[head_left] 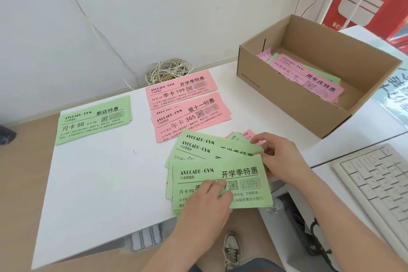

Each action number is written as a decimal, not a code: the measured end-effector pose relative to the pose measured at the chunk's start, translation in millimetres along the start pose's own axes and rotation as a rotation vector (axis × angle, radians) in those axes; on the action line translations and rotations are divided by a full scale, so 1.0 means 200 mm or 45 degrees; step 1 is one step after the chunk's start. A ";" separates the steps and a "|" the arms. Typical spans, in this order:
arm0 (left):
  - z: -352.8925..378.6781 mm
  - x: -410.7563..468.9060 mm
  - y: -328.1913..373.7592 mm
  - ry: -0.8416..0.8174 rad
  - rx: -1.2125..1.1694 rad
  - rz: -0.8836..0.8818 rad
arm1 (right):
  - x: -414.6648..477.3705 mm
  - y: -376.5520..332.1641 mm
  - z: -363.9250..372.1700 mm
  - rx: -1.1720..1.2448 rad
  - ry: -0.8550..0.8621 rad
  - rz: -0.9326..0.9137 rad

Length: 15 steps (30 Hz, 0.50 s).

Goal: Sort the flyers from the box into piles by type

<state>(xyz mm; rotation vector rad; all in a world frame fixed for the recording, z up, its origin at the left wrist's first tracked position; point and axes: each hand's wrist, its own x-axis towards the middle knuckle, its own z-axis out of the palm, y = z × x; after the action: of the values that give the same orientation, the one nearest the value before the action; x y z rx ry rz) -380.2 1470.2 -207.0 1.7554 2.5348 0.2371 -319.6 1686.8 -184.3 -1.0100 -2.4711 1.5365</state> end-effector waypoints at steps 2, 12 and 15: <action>-0.02 0.01 -0.02 0.006 -0.050 0.008 | 0.01 0.00 0.00 0.010 0.017 -0.012; -0.10 -0.03 -0.13 0.169 -0.229 -0.010 | 0.05 0.00 -0.01 -0.044 0.047 0.022; -0.13 -0.09 -0.15 0.258 -0.076 0.080 | 0.06 -0.01 -0.01 -0.090 0.056 -0.023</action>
<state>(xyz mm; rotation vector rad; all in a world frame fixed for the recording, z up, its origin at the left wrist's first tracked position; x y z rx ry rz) -403.8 1440.4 -187.0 1.8794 2.5757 0.5128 -328.8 1693.9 -184.3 -1.0179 -2.5137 1.4156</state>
